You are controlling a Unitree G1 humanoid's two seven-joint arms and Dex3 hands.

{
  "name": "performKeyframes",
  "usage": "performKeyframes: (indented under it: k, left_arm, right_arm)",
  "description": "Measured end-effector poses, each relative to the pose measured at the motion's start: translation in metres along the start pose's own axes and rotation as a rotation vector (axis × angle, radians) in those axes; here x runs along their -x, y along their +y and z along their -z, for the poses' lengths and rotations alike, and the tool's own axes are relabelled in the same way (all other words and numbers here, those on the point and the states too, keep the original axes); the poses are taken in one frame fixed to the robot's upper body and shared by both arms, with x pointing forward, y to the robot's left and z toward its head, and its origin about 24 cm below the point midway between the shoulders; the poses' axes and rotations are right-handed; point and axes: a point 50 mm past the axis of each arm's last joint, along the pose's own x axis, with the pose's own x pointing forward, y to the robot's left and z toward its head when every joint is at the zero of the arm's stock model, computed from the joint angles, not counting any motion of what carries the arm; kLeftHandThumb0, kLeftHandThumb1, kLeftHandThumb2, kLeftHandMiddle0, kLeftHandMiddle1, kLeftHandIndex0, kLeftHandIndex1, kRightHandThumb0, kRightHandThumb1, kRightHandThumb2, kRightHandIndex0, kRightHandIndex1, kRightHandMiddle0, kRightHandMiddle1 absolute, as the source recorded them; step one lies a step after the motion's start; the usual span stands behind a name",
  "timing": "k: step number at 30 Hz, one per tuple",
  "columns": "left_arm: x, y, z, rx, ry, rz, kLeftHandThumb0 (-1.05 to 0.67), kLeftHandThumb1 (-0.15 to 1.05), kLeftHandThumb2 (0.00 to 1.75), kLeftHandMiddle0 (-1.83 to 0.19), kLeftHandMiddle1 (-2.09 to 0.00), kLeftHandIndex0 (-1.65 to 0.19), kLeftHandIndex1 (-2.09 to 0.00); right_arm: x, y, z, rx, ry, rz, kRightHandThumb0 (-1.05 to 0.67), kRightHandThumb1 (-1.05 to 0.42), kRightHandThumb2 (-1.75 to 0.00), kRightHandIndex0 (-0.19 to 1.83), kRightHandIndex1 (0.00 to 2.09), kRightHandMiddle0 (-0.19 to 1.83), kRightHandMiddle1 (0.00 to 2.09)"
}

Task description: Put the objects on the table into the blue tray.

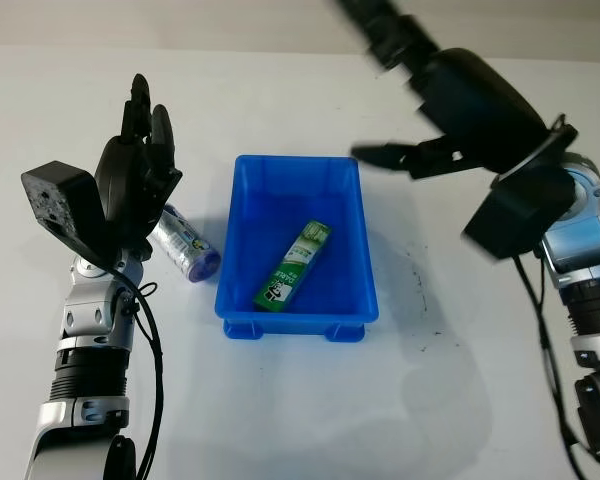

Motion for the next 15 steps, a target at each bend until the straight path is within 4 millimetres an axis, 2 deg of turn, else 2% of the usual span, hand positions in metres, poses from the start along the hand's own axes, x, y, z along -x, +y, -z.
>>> performKeyframes:
  k: [3,6,10,15]
  left_arm:
    - [0.0,0.0,0.0,0.0,0.0,0.001,-0.73,1.05,0.69,0.19,0.0,0.19,0.0]
    - [0.0,0.0,0.0,0.0,0.0,0.0,-0.74,1.05,0.69,0.19,0.0,0.19,0.0]
    - [0.0,0.0,0.0,-0.001,0.001,0.004,-0.74,1.05,0.69,0.19,0.0,0.19,0.0]
    - [0.0,0.001,0.0,-0.003,0.003,0.008,-0.73,1.05,0.69,0.19,0.0,0.19,0.0]
  right_arm:
    - [0.01,0.003,0.023,-0.232,0.149,0.069,-0.81,-1.05,-0.68,-0.19,0.0,-0.19,0.0]
    - [0.028,0.011,0.044,-0.38,0.269,0.143,-0.78,-1.05,-0.7,-0.19,0.0,-0.19,0.0]
    - [0.041,0.025,0.057,-0.461,0.338,0.214,-0.75,-1.05,-0.72,-0.19,0.0,-0.19,0.0]
    - [0.042,0.033,0.061,-0.486,0.38,0.245,-0.76,-1.05,-0.75,-0.19,0.0,-0.19,0.0]
